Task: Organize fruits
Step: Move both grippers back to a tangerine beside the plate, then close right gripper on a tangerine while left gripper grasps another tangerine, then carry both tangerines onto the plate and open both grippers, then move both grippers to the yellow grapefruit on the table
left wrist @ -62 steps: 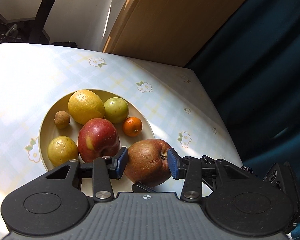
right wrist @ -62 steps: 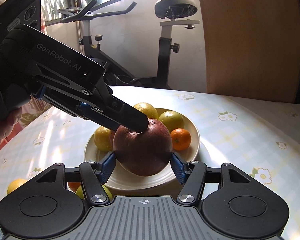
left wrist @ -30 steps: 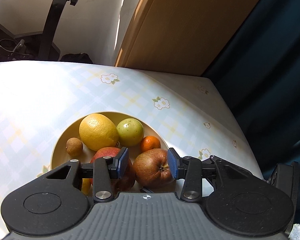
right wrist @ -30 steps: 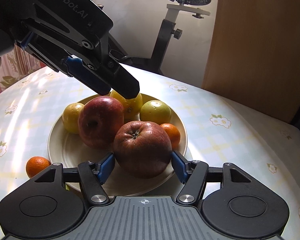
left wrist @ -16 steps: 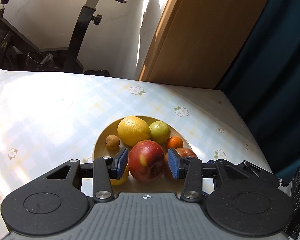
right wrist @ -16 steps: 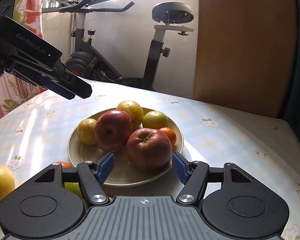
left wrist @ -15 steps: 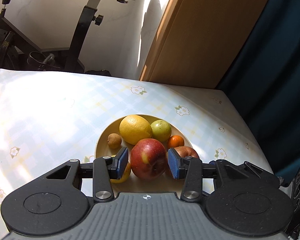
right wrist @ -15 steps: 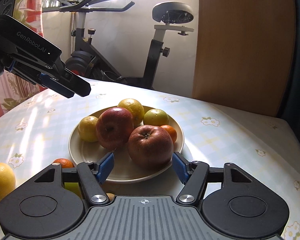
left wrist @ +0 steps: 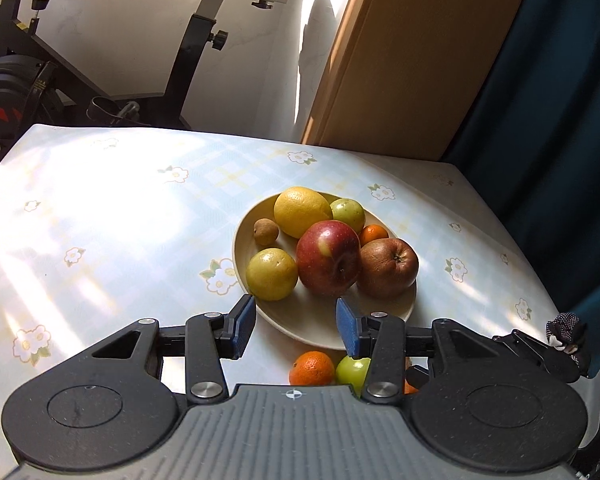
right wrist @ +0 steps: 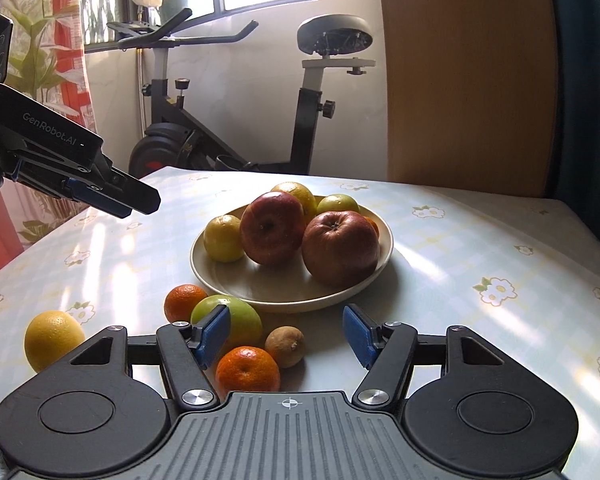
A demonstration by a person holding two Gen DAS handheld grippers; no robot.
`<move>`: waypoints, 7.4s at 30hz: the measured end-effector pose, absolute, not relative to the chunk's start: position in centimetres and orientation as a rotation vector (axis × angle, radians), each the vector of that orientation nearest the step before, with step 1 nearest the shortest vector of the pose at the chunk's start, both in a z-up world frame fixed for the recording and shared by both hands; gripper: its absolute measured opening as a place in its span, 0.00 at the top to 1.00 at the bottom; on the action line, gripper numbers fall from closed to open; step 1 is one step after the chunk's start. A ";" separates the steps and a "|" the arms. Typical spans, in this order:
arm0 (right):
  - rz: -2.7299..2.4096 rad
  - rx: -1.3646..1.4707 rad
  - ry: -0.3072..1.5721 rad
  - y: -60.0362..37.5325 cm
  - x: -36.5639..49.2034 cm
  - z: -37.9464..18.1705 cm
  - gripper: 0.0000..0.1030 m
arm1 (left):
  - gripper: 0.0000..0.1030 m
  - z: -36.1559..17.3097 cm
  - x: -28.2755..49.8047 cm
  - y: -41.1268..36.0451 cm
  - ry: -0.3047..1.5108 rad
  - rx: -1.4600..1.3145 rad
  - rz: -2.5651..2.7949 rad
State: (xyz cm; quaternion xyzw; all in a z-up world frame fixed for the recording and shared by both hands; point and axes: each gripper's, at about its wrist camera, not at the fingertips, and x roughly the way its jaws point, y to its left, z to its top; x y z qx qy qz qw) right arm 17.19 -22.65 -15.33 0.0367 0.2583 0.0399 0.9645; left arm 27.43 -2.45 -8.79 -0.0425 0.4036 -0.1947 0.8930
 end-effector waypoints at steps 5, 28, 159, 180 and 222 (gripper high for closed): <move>0.094 0.019 0.497 -21.3 16.0 -16.5 0.44 | 0.54 -9.7 25.9 -0.7 0.843 -0.181 -0.363; 0.232 0.020 0.532 -21.4 15.9 -17.7 0.56 | 0.49 -12.4 21.9 0.2 0.786 -0.205 -0.281; 0.081 0.233 0.558 -28.8 27.5 -11.9 0.65 | 0.69 -9.7 35.9 -1.0 0.839 -0.053 -0.447; 0.134 0.187 0.555 -23.1 20.5 -12.7 0.65 | 0.69 -10.5 27.3 4.3 0.831 -0.115 -0.384; 0.500 -0.021 0.709 -8.7 18.9 -13.2 0.45 | 0.69 -13.5 21.6 13.4 0.858 -0.208 -0.226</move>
